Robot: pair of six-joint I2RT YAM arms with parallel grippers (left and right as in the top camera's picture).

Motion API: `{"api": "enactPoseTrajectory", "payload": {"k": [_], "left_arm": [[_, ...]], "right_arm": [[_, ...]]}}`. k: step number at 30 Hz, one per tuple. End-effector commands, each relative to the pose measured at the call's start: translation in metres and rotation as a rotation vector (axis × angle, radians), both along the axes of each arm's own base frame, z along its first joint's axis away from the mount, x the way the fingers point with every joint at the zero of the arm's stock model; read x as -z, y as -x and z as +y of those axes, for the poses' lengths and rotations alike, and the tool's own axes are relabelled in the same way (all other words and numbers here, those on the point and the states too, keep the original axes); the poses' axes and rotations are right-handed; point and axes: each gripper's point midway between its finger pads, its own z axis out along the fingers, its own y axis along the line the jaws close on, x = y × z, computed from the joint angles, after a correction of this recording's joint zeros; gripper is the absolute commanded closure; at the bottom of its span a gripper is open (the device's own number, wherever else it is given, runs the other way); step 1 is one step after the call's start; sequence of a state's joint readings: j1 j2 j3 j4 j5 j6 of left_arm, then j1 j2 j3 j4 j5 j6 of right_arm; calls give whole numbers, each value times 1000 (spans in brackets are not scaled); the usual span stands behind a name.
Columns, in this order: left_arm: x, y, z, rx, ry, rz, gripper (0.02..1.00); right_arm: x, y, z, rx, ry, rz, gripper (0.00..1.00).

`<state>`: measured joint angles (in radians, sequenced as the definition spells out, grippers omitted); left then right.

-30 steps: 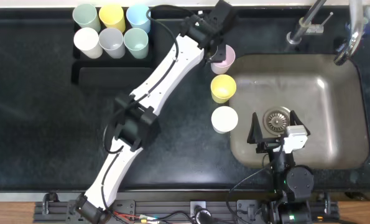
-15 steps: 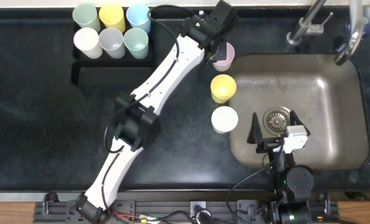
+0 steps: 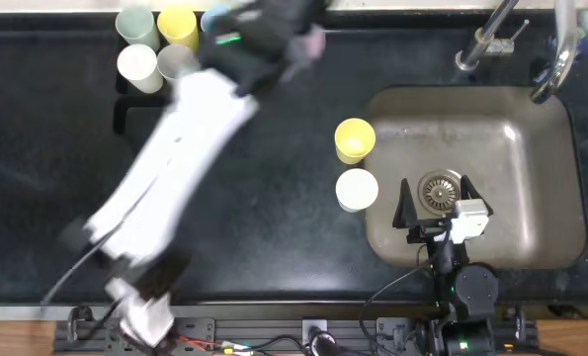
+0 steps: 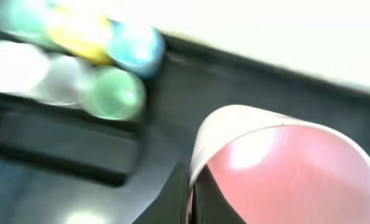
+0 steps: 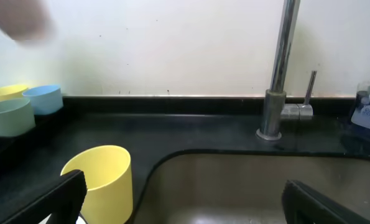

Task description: Store Cups

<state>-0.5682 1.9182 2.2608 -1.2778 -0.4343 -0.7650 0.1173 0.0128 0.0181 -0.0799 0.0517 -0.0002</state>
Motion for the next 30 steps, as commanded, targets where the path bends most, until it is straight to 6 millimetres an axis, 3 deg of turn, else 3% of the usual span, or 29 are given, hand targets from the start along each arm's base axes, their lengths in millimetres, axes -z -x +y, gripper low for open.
{"api": "enactPoseTrajectory", "payload": {"k": [1,6,15,19,26,30], "left_arm": [[10,27,98,-352,29,1,985],[39,51,171,-559,108,21,985],[107,59,235,-833,227,127,985],[131,63,251,-899,291,169,982],[177,42,250,-898,338,239,985],[191,37,253,-910,334,259,982]], "right_arm": [[3,0,-1,5,3,0,3],[3,0,-1,5,3,0,3],[3,0,-1,5,3,0,5],[3,0,-1,5,3,0,3],[3,0,-1,5,3,0,3],[3,0,-1,5,3,0,5]]}}
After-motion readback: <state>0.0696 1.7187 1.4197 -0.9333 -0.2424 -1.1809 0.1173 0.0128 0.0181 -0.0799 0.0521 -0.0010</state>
